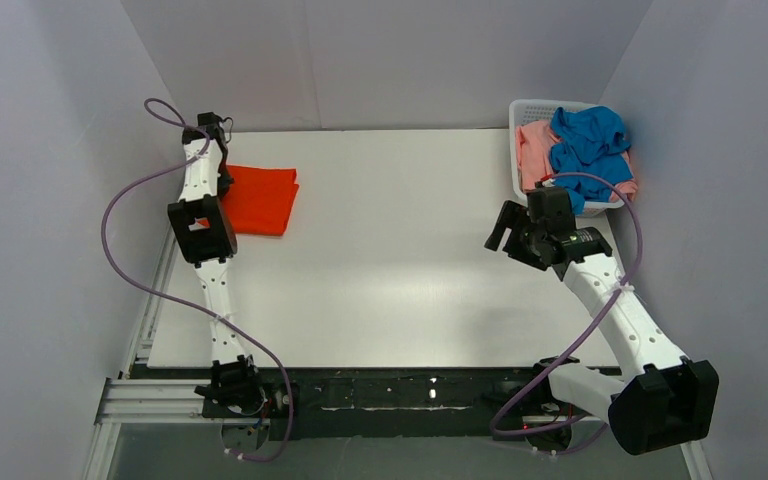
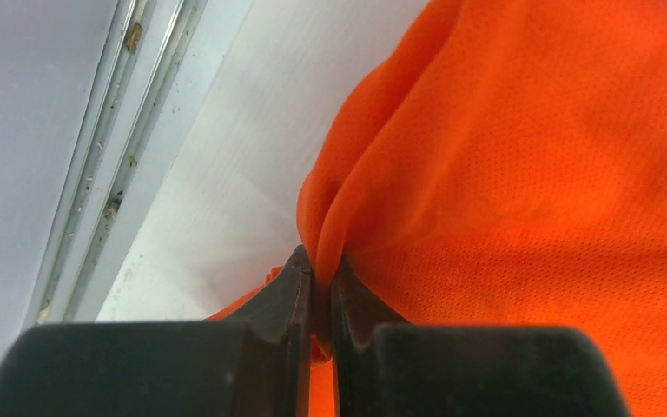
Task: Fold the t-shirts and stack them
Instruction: Put the neatly folded tshirt into the corner of the board with the left arm, then reset both arms
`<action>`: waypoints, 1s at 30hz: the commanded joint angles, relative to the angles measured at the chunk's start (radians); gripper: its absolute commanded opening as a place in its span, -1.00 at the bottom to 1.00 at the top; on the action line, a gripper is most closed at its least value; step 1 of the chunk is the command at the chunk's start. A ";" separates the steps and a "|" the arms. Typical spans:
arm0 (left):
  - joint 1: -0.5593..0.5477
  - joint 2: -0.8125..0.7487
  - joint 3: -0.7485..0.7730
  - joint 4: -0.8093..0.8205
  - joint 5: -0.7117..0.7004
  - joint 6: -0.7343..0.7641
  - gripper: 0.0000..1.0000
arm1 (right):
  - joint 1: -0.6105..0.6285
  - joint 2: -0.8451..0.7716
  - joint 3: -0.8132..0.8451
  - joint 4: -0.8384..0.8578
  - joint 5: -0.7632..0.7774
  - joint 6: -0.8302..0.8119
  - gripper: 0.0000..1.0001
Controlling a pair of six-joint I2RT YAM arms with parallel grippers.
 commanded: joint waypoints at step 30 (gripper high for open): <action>-0.019 -0.605 -0.373 -0.021 0.126 -0.107 0.97 | -0.024 -0.009 0.074 -0.008 0.012 0.030 0.88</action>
